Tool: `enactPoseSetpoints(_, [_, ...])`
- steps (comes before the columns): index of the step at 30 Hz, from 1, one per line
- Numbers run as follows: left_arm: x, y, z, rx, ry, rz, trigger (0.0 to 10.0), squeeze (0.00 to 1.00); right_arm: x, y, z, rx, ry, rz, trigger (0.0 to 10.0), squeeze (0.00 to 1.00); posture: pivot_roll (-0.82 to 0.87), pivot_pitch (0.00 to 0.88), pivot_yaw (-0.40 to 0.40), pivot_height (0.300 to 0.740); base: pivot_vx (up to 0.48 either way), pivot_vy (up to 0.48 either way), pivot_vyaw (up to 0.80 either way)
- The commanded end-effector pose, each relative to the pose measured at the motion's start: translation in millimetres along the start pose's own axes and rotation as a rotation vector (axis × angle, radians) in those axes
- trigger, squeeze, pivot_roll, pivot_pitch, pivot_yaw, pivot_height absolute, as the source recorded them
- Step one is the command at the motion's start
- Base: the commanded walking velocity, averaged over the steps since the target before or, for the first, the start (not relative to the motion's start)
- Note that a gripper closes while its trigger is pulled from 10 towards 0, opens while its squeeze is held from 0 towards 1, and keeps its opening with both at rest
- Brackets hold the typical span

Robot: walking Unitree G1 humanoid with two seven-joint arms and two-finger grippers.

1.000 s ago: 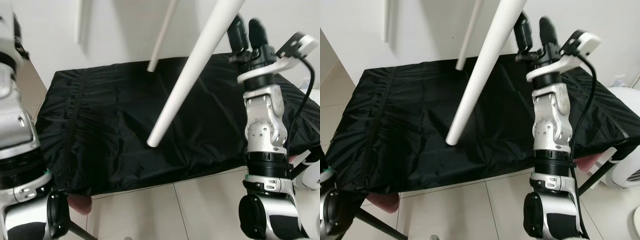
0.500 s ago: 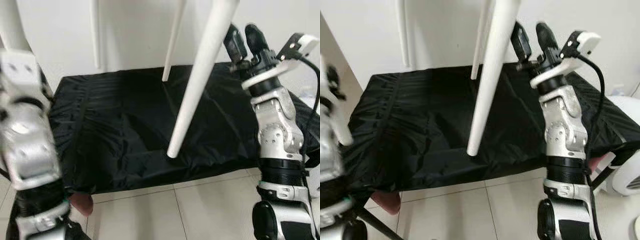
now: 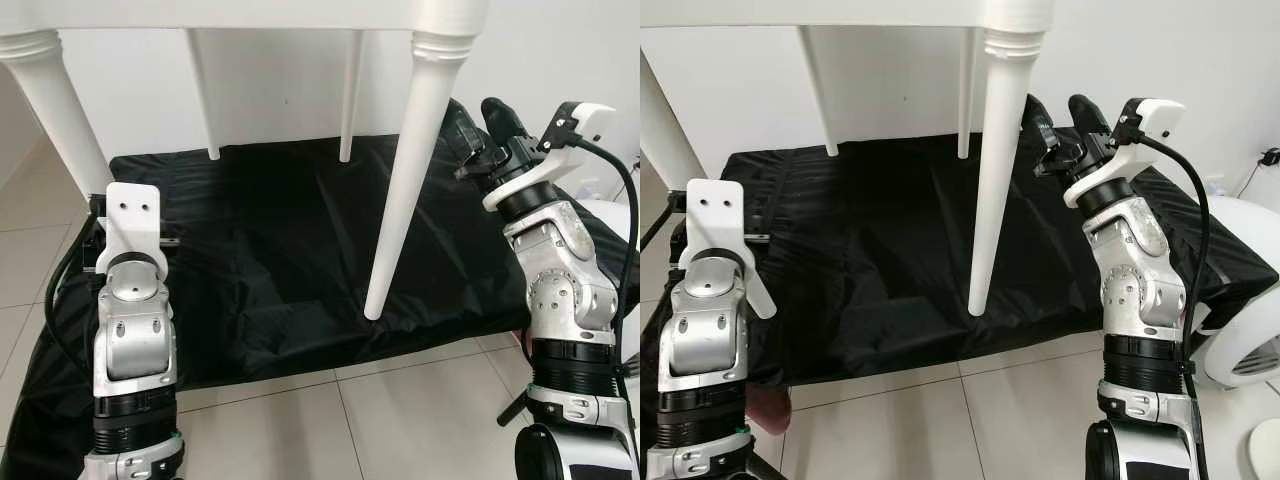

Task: Building children table

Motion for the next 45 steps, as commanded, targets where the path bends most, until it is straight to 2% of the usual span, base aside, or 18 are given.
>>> enactPoseSetpoints(1, [45.5,57.6,-24.7,-0.425,0.253,0.01,10.0,0.0,-34.5,-22.2,1.0,0.077,-0.137,0.008,10.0,0.0,0.0,0.072,0.019,0.74,0.0,0.0,0.0])
enactPoseSetpoints(7, [51.1,53.8,-33.8,-0.447,0.3,-0.023,10.0,0.0,-31.2,-14.2,-9.9,0.03,-0.107,0.002,10.0,0.0,0.0,0.078,0.019,0.74,0.0,0.0,0.0])
enactPoseSetpoints(10, [57.3,34.4,-39.7,-0.419,0.372,-0.05,10.0,0.0,-26.9,-6.0,-30.5,-0.02,-0.063,0.028,10.0,0.0,0.0,0.083,0.027,0.74,0.0,0.0,0.0])
enactPoseSetpoints(13, [57.3,34.4,-39.7,-0.419,0.372,-0.05,10.0,0.0,-26.9,-6.0,-30.5,-0.02,-0.063,0.028,10.0,0.0,0.0,0.083,0.027,0.74,0.0,0.0,0.0])
enactPoseSetpoints(16, [53.8,5.6,-43.6,-0.331,0.418,0.07,10.0,0.0,-29.0,-0.6,-56.0,-0.082,-0.054,0.045,10.0,0.0,-0.01,0.09,0.036,0.74,0.0,0.0,0.0])
enactPoseSetpoints(17, [53.8,5.6,-43.6,-0.331,0.418,0.07,10.0,0.0,-29.0,-0.6,-56.0,-0.082,-0.054,0.045,10.0,0.0,-0.01,0.09,0.036,0.74,0.0,0.0,0.0])
enactPoseSetpoints(18, [51.9,0.9,-43.1,-0.304,0.414,0.122,10.0,0.0,-30.8,-0.4,-59.3,-0.089,-0.063,0.048,10.0,0.0,-0.01,0.089,0.035,0.74,0.0,0.0,0.0])
enactPoseSetpoints(20, [51.8,-4.0,-43.0,-0.265,0.416,0.152,10.0,0.0,-33.0,-1.2,-61.6,-0.087,-0.074,0.048,10.0,0.0,-0.01,0.09,0.034,0.74,0.0,0.0,0.0])
enactPoseSetpoints(22, [51.8,-4.0,-43.0,-0.265,0.416,0.152,10.0,0.0,-33.0,-1.2,-61.6,-0.087,-0.074,0.048,10.0,0.0,-0.01,0.09,0.034,0.74,0.0,0.0,0.0])
enactPoseSetpoints(24, [49.1,-6.6,-42.7,-0.241,0.394,0.179,10.0,0.0,-36.3,-2.9,-64.0,-0.071,-0.099,0.051,10.0,0.0,-0.01,0.091,0.032,0.74,0.0,0.0,0.0])
enactPoseSetpoints(25, [41.6,-13.5,-40.3,-0.178,0.337,0.208,10.0,0.0,-41.9,-5.4,-67.4,-0.047,-0.138,0.052,10.0,0.0,-0.01,0.094,0.026,0.74,0.0,0.0,0.0])
enactPoseSetpoints(27, [41.6,-13.5,-40.3,-0.178,0.337,0.208,10.0,0.0,-41.9,-5.4,-67.4,-0.047,-0.138,0.052,10.0,0.0,-0.01,0.094,0.026,0.74,0.0,0.0,0.0])
enactPoseSetpoints(29, [29.1,-26.2,-40.0,-0.087,0.247,0.237,10.0,0.0,-50.4,-10.8,-71.6,0.002,-0.202,0.058,10.0,0.0,-0.01,0.098,0.014,0.74,0.0,0.0,0.0])
enactPoseSetpoints(32, [24.7,-34.7,-45.4,-0.043,0.208,0.275,10.0,0.0,-54.4,-14.0,-74.4,0.046,-0.25,0.068,10.0,0.0,0.0,0.103,0.003,0.74,0.0,0.0,0.0])
enactPoseSetpoints(34, [23.7,-36.9,-48.7,-0.035,0.201,0.272,10.0,0.0,-56.0,-14.8,-77.2,0.065,-0.274,0.067,10.0,0.0,0.0,0.102,-0.001,0.74,0.0,0.0,0.0])
enactPoseSetpoints(36, [23.1,-39.4,-54.6,-0.025,0.206,0.229,10.0,0.0,-59.9,-15.1,-83.4,0.096,-0.32,0.075,10.0,0.0,0.01,0.105,-0.013,0.74,0.0,0.0,0.0])
enactPoseSetpoints(42, [21.8,-42.0,-59.8,-0.025,0.207,0.212,10.0,0.0,-63.0,-15.9,-88.6,0.129,-0.358,0.078,10.0,0.0,0.01,0.107,-0.019,0.74,0.0,0.0,0.0])
enactPoseSetpoints(45, [37.6,-44.5,-74.9,-0.012,0.307,0.14,10.0,0.0,-66.5,-13.5,-89.6,0.154,-0.378,0.075,10.0,0.0,0.02,0.108,-0.023,0.74,0.0,0.0,0.0])
Point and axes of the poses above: a point about 5 cm out from each wrist's last joint towards the gripper, its own z axis pointing out of the wrist towards the gripper, its own x axis along the axis of the wrist's last joint, y = z × x, the point moved 1 cm from there along z, pointing out of the wrist towards the gripper, and after that the axes turned 13 degrees about z, right-handed, at the moved point
